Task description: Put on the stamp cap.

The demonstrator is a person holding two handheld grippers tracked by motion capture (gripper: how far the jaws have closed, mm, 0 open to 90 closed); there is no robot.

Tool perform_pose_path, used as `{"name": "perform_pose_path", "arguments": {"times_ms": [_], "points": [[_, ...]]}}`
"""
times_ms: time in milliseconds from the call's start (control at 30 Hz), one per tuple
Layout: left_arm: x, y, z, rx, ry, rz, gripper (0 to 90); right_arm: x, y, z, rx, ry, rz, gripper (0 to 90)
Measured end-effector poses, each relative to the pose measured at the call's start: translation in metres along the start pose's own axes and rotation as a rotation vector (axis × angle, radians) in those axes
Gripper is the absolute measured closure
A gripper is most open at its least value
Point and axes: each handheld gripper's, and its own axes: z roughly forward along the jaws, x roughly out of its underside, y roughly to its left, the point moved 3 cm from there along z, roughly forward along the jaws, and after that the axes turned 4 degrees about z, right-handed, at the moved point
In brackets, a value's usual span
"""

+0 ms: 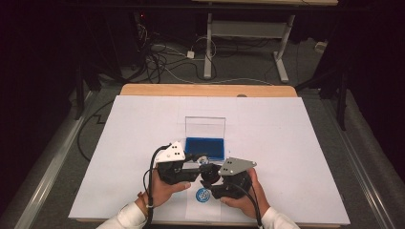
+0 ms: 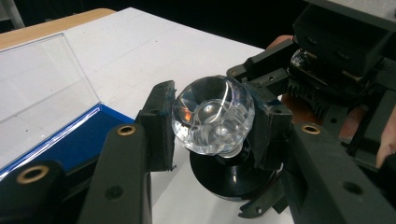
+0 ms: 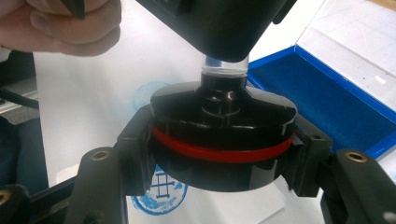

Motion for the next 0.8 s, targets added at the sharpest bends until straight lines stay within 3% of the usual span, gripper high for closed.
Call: {"name": "perform_pose_path", "arguments": {"times_ms": [200,267,567,633,800], "points": [[-0.002,-0.002,0.000,0.000,-0.009,-0.001,55.3,-0.002,0.002,0.000,0.004,-0.011,-0.011,38.7],[-0.002,-0.001,0.000,0.009,-0.015,-0.022,55.2,-0.002,0.001,0.000,0.004,-0.016,-0.015,38.6],[-0.002,0.002,0.000,0.027,-0.017,-0.046,55.1,-0.002,0.000,0.001,0.003,-0.028,-0.019,38.5],[-0.005,0.001,-0.002,0.016,-0.008,-0.038,55.1,-0.002,0.000,0.000,-0.013,-0.037,-0.017,38.5],[-0.013,-0.005,-0.006,-0.023,0.022,0.028,55.2,-0.006,0.001,-0.003,-0.018,-0.068,-0.035,38.4]]}}
